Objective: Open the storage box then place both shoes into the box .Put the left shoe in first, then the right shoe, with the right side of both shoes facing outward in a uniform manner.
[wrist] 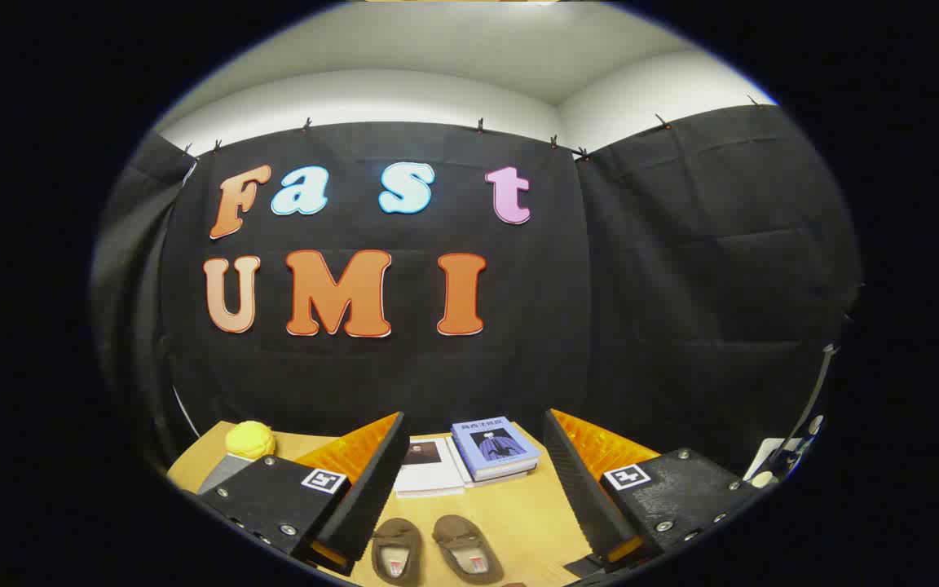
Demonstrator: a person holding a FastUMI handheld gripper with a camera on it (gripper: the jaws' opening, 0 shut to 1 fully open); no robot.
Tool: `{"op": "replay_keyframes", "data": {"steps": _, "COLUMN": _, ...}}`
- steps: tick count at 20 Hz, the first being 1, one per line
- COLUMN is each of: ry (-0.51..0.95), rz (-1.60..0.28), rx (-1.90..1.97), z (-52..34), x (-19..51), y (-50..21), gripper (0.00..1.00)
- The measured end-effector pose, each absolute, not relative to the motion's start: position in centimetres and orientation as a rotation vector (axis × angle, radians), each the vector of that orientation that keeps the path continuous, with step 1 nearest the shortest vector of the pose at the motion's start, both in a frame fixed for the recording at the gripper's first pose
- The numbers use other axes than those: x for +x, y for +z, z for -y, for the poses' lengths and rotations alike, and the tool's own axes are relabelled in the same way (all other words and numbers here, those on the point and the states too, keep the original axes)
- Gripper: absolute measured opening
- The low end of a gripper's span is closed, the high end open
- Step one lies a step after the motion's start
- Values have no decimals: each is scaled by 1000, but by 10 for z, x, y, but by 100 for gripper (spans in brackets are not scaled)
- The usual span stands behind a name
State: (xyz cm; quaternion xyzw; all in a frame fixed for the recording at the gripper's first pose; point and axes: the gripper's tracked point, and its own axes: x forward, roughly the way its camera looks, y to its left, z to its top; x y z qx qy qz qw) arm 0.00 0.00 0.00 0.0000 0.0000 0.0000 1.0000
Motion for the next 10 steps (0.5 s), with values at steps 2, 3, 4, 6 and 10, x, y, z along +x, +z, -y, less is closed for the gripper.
{"op": "replay_keyframes", "data": {"steps": 2, "ry": 13, "rz": 0, "rx": 8, "z": -7, "x": 5, "y": 0, "gripper": 99}}
{"op": "replay_keyframes", "data": {"steps": 3, "ry": 13, "rz": 0, "rx": 1, "z": -7, "x": 7, "y": -1, "gripper": 99}}
{"op": "replay_keyframes", "data": {"steps": 4, "ry": 14, "rz": -1, "rx": -7, "z": -10, "x": 9, "y": -2, "gripper": 99}}
{"op": "replay_keyframes", "data": {"steps": 6, "ry": 17, "rz": -3, "rx": -16, "z": -13, "x": 11, "y": -3, "gripper": 99}}
{"op": "replay_keyframes", "data": {"steps": 10, "ry": 25, "rz": -13, "rx": 3, "z": -16, "x": 13, "y": -6, "gripper": 99}}
